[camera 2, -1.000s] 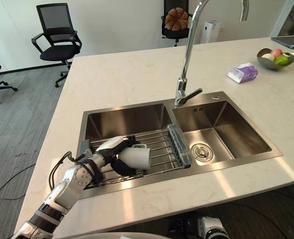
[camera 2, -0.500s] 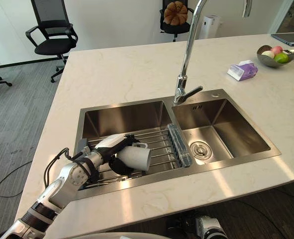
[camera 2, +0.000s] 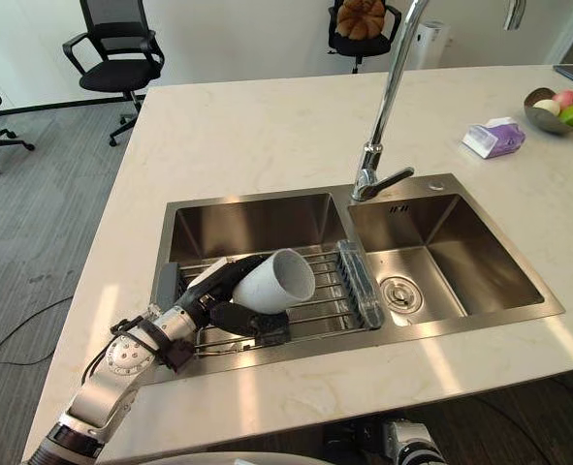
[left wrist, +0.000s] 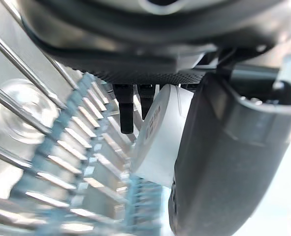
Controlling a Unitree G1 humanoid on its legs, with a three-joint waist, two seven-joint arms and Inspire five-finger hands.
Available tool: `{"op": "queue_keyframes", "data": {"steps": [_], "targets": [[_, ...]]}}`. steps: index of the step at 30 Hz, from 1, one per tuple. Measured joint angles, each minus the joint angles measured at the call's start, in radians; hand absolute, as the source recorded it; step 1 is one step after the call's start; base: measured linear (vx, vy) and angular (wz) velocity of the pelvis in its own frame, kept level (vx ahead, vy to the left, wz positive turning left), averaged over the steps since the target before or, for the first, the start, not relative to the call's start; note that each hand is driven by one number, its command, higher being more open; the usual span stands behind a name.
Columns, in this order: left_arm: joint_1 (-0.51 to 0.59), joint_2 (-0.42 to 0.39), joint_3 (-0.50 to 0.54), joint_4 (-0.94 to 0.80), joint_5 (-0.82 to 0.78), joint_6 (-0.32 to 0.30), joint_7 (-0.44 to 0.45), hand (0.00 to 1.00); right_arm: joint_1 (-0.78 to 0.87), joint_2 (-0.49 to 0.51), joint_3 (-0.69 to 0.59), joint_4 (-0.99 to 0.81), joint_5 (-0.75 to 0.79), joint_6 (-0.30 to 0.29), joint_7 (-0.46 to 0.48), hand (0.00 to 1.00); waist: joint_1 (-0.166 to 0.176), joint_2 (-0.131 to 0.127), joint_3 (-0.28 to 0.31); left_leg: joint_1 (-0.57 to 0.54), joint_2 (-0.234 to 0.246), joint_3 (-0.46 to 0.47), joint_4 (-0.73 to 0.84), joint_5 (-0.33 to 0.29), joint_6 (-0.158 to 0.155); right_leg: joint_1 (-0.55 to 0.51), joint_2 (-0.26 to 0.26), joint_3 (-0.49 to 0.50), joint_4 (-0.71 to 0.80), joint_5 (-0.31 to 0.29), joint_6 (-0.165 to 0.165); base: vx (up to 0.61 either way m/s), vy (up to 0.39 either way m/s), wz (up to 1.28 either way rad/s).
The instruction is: Walk over to the sink, pick up the cup, carry it to the dishwasher, place the cup inside the dishwasher, then close the dishwasher door
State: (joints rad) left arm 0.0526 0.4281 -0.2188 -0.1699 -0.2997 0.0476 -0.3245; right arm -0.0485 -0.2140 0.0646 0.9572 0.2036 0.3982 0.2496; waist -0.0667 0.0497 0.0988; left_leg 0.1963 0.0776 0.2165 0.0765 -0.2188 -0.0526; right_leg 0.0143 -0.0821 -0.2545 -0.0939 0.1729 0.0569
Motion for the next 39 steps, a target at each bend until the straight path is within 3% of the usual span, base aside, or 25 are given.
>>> {"op": "queue_keyframes", "data": {"steps": [5, 12, 18, 21, 24, 26, 27, 28, 29, 30, 31, 32, 33, 34, 35, 36, 37, 38, 39], "targets": [[0.032, -0.051, 0.093, -0.044, -0.154, -0.002, 0.021, 0.00, 0.002, 0.000, -0.021, -0.003, 0.000, 0.015, -0.003, 1.00, 0.010, 0.000, 0.002, -0.006, 0.001, -0.011, 0.001, 0.003, 0.005, 0.000, -0.001, -0.011, 0.000, -0.004, 0.000, -0.03, -0.020, 0.06], [0.055, -0.124, 0.177, -0.129, -0.191, -0.019, 0.087, 0.00, 0.021, 0.005, -0.097, 0.011, -0.006, 0.021, -0.009, 1.00, 0.041, -0.002, 0.002, -0.026, -0.004, -0.038, 0.003, 0.012, 0.012, -0.003, -0.010, -0.031, 0.000, -0.004, 0.000, -0.02, -0.002, 0.12], [0.103, -0.171, 0.245, -0.208, -0.190, -0.020, 0.133, 0.00, 0.030, -0.003, -0.103, 0.045, -0.043, -0.006, -0.005, 1.00, 0.082, -0.007, 0.000, -0.078, -0.028, -0.087, 0.019, 0.044, 0.017, -0.015, -0.041, -0.079, 0.006, -0.003, -0.001, -0.06, -0.011, 0.29], [0.125, -0.189, 0.259, -0.220, -0.189, -0.020, 0.137, 0.00, 0.042, -0.006, -0.123, 0.051, -0.040, -0.013, -0.011, 1.00, 0.104, -0.016, 0.006, -0.129, -0.045, -0.129, 0.018, 0.090, 0.011, -0.018, -0.072, -0.155, 0.006, -0.003, -0.002, -0.11, -0.020, 0.76], [0.156, -0.217, 0.246, -0.221, -0.190, -0.051, 0.119, 0.00, 0.052, -0.013, -0.140, 0.063, -0.043, -0.022, -0.022, 1.00, 0.152, -0.018, 0.003, -0.195, -0.049, -0.161, 0.004, 0.126, 0.015, -0.056, -0.080, -0.205, 0.007, -0.034, -0.038, -0.16, -0.053, 0.69], [0.173, -0.216, 0.222, -0.218, -0.190, -0.055, 0.116, 0.00, 0.053, -0.021, -0.170, 0.081, -0.038, -0.020, -0.034, 1.00, 0.156, -0.007, -0.002, -0.215, -0.020, -0.083, -0.018, 0.092, 0.031, -0.064, -0.075, -0.210, 0.029, -0.041, -0.031, -0.15, -0.051, 0.85], [0.165, -0.216, 0.209, -0.211, -0.190, -0.059, 0.112, 0.00, 0.064, -0.016, -0.195, 0.099, -0.031, -0.017, -0.044, 1.00, 0.143, -0.032, 0.001, -0.229, 0.000, 0.016, 0.041, 0.071, 0.055, -0.061, -0.112, -0.217, 0.037, -0.043, -0.042, -0.04, 0.030, 1.27], [0.153, -0.221, 0.191, -0.211, -0.190, -0.069, 0.110, 0.00, 0.083, -0.020, -0.209, 0.123, -0.028, -0.017, -0.054, 1.00, 0.134, -0.017, -0.006, -0.267, 0.065, 0.113, 0.194, 0.068, 0.074, -0.066, -0.142, -0.266, 0.071, -0.045, -0.046, -0.02, 0.121, 1.30], [0.150, -0.223, 0.186, -0.214, -0.190, -0.071, 0.107, 0.00, 0.091, -0.021, -0.219, 0.124, -0.027, -0.017, -0.058, 1.00, 0.132, -0.009, -0.011, -0.272, 0.103, 0.160, 0.250, 0.065, 0.082, -0.067, -0.155, -0.289, 0.092, -0.044, -0.044, -0.02, 0.183, 1.08], [0.149, -0.232, 0.183, -0.221, -0.190, -0.079, 0.104, 0.00, 0.100, -0.038, -0.255, 0.114, -0.020, -0.019, -0.059, 1.00, 0.114, 0.003, -0.017, -0.262, 0.170, 0.226, 0.305, 0.125, 0.118, -0.066, -0.183, -0.325, 0.136, -0.050, -0.035, -0.05, 0.205, 1.04], [0.130, -0.251, 0.170, -0.221, -0.190, -0.087, 0.109, 0.00, 0.106, -0.057, -0.261, 0.095, -0.023, -0.021, -0.062, 1.00, 0.104, 0.024, -0.019, -0.280, 0.155, 0.245, 0.327, 0.152, 0.102, -0.067, -0.210, -0.355, 0.193, -0.069, -0.030, -0.08, 0.180, 1.75], [0.101, -0.263, 0.152, -0.220, -0.190, -0.109, 0.108, 0.00, 0.125, -0.052, -0.275, 0.080, -0.022, -0.025, -0.063, 1.00, 0.078, 0.024, -0.024, -0.325, 0.127, 0.265, 0.311, 0.174, 0.140, -0.056, -0.203, -0.360, 0.216, -0.144, 0.006, -0.10, 0.106, 1.64], [0.095, -0.262, 0.149, -0.220, -0.190, -0.114, 0.107, 0.00, 0.130, -0.045, -0.278, 0.085, -0.023, -0.027, -0.063, 1.00, 0.070, 0.003, -0.034, -0.312, 0.105, 0.252, 0.255, 0.184, 0.159, -0.045, -0.204, -0.361, 0.193, -0.147, 0.004, -0.07, 0.005, 2.20], [0.078, -0.286, 0.138, -0.224, -0.191, -0.135, 0.099, 0.00, 0.142, -0.040, -0.309, 0.096, -0.021, -0.023, -0.072, 1.00, 0.052, 0.010, -0.033, -0.250, 0.097, 0.332, 0.199, 0.134, 0.165, 0.003, -0.211, -0.468, 0.137, -0.096, 0.014, -0.02, -0.005, 1.96], [0.069, -0.305, 0.124, -0.216, -0.194, -0.156, 0.095, 0.00, 0.148, -0.042, -0.327, 0.096, -0.009, -0.020, -0.088, 1.00, 0.049, 0.038, -0.033, -0.218, 0.167, 0.466, 0.279, 0.066, 0.148, 0.027, -0.211, -0.533, 0.155, -0.095, 0.015, -0.02, 0.072, 2.40], [0.063, -0.314, 0.104, -0.212, -0.194, -0.159, 0.085, 0.00, 0.156, -0.051, -0.335, 0.081, 0.006, -0.020, -0.097, 1.00, 0.046, 0.058, -0.031, -0.172, 0.191, 0.565, 0.249, 0.069, 0.057, 0.055, -0.229, -0.604, 0.184, -0.094, 0.016, -0.09, 0.340, 2.21], [0.058, -0.313, 0.078, -0.215, -0.194, -0.165, 0.066, 0.00, 0.161, -0.068, -0.333, 0.076, 0.008, -0.012, -0.101, 1.00, 0.054, 0.068, -0.022, -0.131, 0.168, 0.619, 0.178, 0.060, -0.045, 0.080, -0.273, -0.679, 0.236, -0.094, 0.016, -0.10, 0.386, 1.85], [0.072, -0.292, 0.069, -0.224, -0.193, -0.172, 0.065, 0.00, 0.148, -0.069, -0.311, 0.073, -0.009, 0.007, -0.106, 1.00, 0.085, 0.039, -0.003, -0.115, 0.118, 0.623, 0.168, 0.056, -0.045, 0.106, -0.348, -0.710, 0.279, -0.082, 0.020, -0.15, 0.531, 1.41], [0.079, -0.281, 0.064, -0.229, -0.193, -0.173, 0.072, 0.00, 0.146, -0.076, -0.295, 0.074, -0.021, 0.019, -0.107, 1.00, 0.089, 0.034, 0.002, -0.121, 0.106, 0.616, 0.183, 0.041, -0.019, 0.128, -0.374, -0.727, 0.299, -0.069, 0.020, -0.14, 0.462, 1.20]]}}
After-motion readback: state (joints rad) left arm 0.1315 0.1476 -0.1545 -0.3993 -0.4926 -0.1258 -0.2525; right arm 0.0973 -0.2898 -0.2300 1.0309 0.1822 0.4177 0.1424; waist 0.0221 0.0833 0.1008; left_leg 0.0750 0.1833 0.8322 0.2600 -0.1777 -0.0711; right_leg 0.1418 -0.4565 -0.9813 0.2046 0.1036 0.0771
